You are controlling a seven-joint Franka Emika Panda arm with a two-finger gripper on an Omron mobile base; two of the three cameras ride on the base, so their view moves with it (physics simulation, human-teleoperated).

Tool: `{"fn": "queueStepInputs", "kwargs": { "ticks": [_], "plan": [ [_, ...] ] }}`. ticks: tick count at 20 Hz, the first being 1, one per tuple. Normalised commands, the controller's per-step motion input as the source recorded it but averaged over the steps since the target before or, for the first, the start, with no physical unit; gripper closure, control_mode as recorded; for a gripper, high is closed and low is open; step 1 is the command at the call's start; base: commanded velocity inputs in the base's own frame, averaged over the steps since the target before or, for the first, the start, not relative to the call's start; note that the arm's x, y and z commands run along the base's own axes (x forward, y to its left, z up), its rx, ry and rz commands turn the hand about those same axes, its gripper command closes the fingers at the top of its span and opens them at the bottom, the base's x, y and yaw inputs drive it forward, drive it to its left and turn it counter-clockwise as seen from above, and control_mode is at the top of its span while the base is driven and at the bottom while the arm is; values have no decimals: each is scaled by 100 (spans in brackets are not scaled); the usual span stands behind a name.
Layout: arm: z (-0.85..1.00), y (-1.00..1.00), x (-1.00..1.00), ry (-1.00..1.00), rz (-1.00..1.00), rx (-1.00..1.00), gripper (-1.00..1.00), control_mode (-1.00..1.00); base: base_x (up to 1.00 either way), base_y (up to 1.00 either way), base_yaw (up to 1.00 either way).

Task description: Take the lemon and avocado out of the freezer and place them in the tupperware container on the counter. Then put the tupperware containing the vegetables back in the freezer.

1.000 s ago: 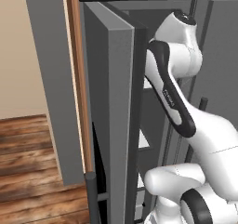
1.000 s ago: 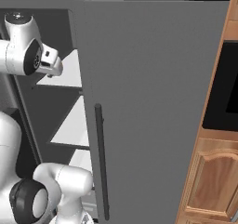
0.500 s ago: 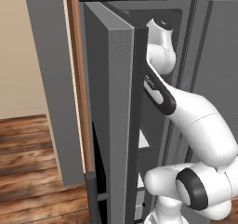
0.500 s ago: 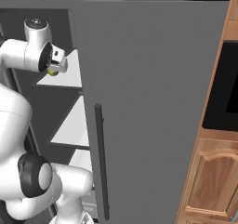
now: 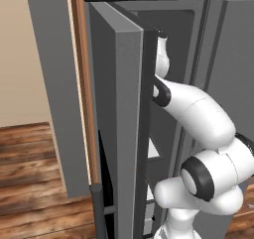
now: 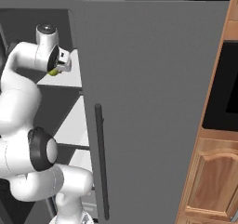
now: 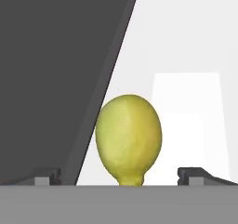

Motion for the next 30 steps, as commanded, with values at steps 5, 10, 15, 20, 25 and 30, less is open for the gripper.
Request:
{"fn": "queueStepInputs", "kwargs": {
  "ticks": [5, 10, 15, 20, 25, 30],
  "plan": [
    [-22, 15, 65, 0, 0, 0, -100, -100, 0, 0, 0],
    [-17, 14, 36, 0, 0, 0, -100, -100, 0, 0, 0],
    [-14, 24, 0, 0, 0, 0, -100, -100, 0, 0, 0],
    [-2, 21, -13, 0, 0, 0, -100, -100, 0, 0, 0],
    [-4, 19, -9, 0, 0, 0, -100, -100, 0, 0, 0],
    [0, 12, -35, -1, 0, 0, -100, -100, 0, 0, 0]
  ]
}}
